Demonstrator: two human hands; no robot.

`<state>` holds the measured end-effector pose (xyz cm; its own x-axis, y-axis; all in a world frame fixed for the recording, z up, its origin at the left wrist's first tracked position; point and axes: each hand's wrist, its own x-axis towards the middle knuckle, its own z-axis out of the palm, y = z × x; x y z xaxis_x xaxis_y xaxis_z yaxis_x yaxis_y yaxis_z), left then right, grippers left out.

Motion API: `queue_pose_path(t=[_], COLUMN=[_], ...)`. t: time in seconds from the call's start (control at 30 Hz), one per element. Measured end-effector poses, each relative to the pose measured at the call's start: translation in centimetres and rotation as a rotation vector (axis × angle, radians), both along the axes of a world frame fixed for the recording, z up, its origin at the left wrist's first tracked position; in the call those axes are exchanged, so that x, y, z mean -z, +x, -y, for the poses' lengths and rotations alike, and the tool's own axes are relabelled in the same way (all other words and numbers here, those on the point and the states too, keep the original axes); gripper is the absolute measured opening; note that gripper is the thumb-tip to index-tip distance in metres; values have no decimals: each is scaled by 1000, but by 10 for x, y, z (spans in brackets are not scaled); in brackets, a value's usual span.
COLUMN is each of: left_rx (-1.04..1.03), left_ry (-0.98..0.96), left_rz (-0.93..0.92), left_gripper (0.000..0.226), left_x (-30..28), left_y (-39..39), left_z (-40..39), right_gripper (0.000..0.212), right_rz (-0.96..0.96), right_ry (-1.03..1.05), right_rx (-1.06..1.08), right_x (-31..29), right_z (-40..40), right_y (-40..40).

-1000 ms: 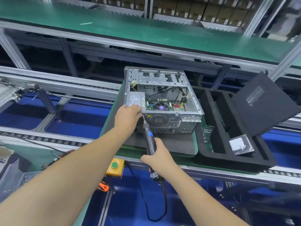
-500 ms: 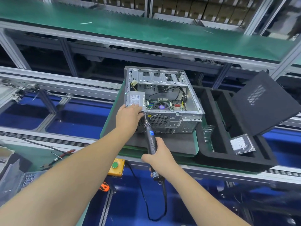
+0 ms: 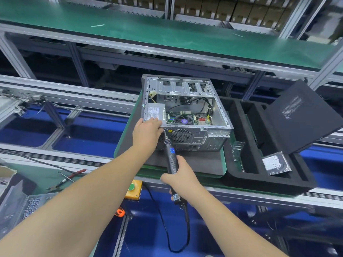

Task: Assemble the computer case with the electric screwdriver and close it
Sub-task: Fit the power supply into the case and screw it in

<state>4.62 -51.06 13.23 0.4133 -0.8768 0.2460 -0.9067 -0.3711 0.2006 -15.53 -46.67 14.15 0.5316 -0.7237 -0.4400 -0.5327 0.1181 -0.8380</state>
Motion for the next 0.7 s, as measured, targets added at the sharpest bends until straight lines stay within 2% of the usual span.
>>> queue_pose_path(t=[0.33,0.7], left_rx=[-1,-5], left_ry=[-6,10], left_rz=[17,14], left_gripper=[19,19], left_x=[0,-1], left_y=[-1,-1], left_z=[-1,-1], right_gripper=[56,50], right_rz=[-1,-28], right_ry=[-27,-14], right_rx=[1,6], right_x=[0,-3], right_z=[-1,-1], right_y=[-1,5])
